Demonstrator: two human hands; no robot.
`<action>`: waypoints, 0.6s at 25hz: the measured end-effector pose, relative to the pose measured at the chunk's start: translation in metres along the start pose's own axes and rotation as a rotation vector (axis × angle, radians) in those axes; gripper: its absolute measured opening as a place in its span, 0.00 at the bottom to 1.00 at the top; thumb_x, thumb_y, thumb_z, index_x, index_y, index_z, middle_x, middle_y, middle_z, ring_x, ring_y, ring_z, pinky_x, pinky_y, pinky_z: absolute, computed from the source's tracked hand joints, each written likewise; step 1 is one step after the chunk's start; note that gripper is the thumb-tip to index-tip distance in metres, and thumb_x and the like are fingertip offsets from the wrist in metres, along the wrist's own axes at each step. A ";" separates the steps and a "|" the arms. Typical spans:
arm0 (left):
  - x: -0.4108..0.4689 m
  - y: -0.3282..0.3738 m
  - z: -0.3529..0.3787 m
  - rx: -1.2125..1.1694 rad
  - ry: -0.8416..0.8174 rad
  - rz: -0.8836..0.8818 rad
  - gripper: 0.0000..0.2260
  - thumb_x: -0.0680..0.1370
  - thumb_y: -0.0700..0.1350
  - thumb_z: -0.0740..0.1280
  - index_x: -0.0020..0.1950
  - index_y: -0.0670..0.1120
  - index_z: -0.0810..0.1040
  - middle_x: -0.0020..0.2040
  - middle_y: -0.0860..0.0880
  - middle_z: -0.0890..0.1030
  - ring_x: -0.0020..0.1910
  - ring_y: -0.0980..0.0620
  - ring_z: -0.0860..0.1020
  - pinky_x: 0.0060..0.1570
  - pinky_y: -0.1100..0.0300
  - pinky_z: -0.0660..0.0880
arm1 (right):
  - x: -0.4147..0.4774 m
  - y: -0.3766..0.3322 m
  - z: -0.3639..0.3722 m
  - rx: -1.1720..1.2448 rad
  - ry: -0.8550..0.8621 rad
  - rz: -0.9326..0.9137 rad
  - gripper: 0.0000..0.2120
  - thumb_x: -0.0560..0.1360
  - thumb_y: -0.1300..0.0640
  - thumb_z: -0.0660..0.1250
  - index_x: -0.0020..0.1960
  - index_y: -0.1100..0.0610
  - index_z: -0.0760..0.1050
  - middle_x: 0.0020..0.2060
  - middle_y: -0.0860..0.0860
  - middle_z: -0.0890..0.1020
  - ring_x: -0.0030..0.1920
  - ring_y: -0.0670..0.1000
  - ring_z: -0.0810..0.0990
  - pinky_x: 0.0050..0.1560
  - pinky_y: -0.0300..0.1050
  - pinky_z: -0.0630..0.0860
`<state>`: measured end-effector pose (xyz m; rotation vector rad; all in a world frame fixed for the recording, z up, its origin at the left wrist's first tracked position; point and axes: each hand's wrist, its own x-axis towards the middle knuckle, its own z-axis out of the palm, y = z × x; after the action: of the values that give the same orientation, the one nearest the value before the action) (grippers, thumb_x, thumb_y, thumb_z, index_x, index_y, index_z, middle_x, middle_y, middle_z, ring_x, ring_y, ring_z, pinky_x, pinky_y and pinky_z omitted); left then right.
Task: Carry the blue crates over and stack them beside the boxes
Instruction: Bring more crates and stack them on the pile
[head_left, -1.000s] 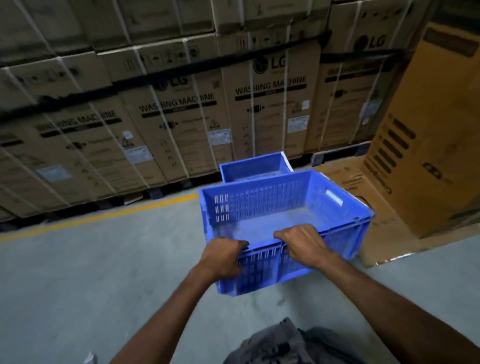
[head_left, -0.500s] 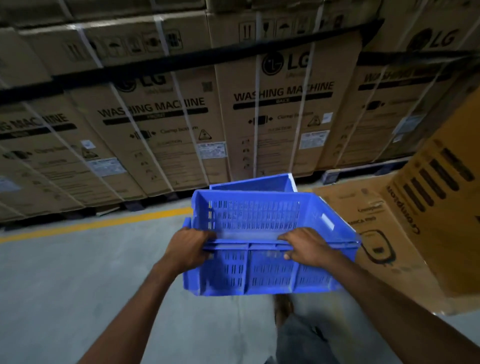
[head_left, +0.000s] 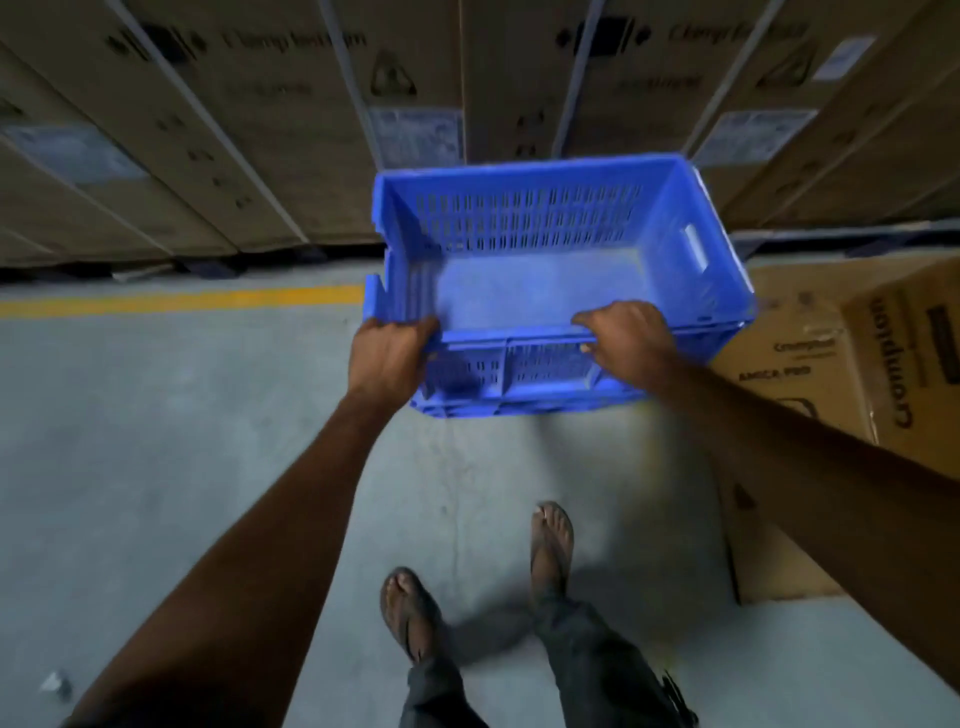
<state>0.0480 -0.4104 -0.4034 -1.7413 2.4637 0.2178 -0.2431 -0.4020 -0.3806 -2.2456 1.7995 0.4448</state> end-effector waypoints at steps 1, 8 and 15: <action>0.005 -0.005 0.012 0.001 -0.004 0.007 0.11 0.68 0.47 0.75 0.48 0.48 0.80 0.37 0.42 0.85 0.36 0.40 0.83 0.41 0.54 0.75 | 0.008 -0.002 0.013 0.003 -0.008 -0.002 0.12 0.75 0.50 0.70 0.57 0.51 0.79 0.50 0.55 0.85 0.54 0.60 0.82 0.49 0.49 0.75; -0.021 -0.020 0.074 0.020 -0.093 0.035 0.08 0.71 0.43 0.68 0.48 0.46 0.81 0.38 0.40 0.83 0.40 0.38 0.82 0.49 0.50 0.71 | -0.001 -0.032 0.080 0.075 -0.130 0.037 0.12 0.69 0.57 0.71 0.53 0.53 0.81 0.46 0.59 0.84 0.49 0.64 0.82 0.49 0.53 0.78; -0.029 -0.023 0.092 -0.036 -0.042 0.010 0.12 0.72 0.43 0.64 0.54 0.46 0.82 0.43 0.38 0.84 0.44 0.36 0.81 0.55 0.49 0.69 | 0.001 -0.034 0.081 0.062 -0.078 -0.021 0.10 0.71 0.58 0.69 0.52 0.56 0.82 0.46 0.65 0.82 0.48 0.68 0.80 0.48 0.57 0.77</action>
<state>0.0808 -0.3744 -0.4896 -1.7201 2.4550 0.2989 -0.2168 -0.3658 -0.4563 -2.1731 1.7252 0.4601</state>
